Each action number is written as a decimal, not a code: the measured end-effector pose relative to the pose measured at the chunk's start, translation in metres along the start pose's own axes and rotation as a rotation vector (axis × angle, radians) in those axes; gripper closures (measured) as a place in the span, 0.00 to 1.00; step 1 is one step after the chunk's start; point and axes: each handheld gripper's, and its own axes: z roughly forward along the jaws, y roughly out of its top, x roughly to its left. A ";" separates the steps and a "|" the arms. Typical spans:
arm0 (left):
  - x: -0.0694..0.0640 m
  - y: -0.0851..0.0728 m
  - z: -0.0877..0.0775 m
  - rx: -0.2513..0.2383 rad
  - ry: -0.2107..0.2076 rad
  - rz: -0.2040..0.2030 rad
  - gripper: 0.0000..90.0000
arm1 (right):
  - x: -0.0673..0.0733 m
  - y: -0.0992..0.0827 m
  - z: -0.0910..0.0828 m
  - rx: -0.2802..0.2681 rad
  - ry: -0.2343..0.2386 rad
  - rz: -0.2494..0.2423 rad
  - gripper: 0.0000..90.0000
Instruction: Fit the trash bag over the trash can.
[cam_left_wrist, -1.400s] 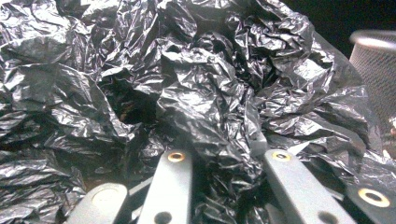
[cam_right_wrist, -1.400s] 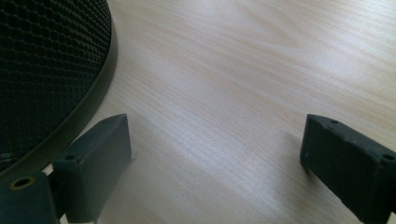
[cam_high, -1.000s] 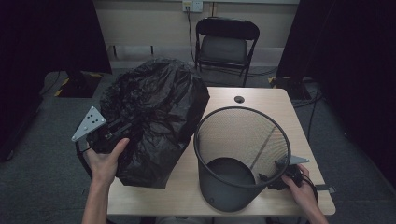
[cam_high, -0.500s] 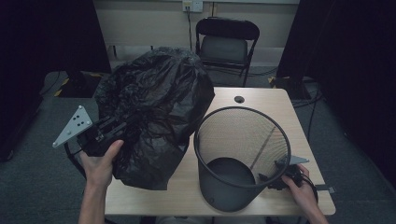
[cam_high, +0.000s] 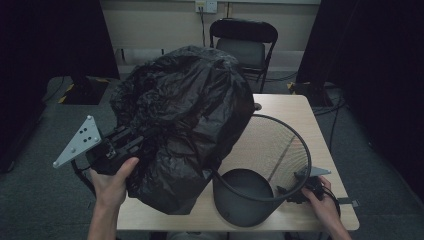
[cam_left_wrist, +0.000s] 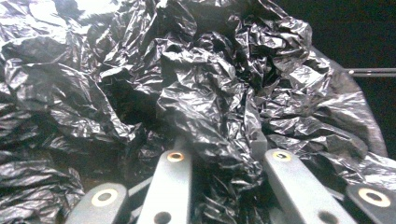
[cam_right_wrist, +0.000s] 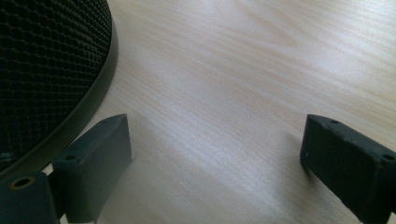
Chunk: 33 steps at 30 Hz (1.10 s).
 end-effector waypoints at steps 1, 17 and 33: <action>-0.002 0.001 0.001 -0.006 -0.003 -0.002 0.88 | 0.000 0.000 0.000 0.000 0.000 0.000 0.09; -0.040 0.002 0.046 -0.003 -0.148 -0.021 0.88 | 0.001 0.000 0.000 0.001 -0.005 0.007 0.09; -0.078 -0.010 0.099 0.047 -0.278 -0.015 0.88 | 0.001 0.000 0.000 0.001 -0.004 0.007 0.09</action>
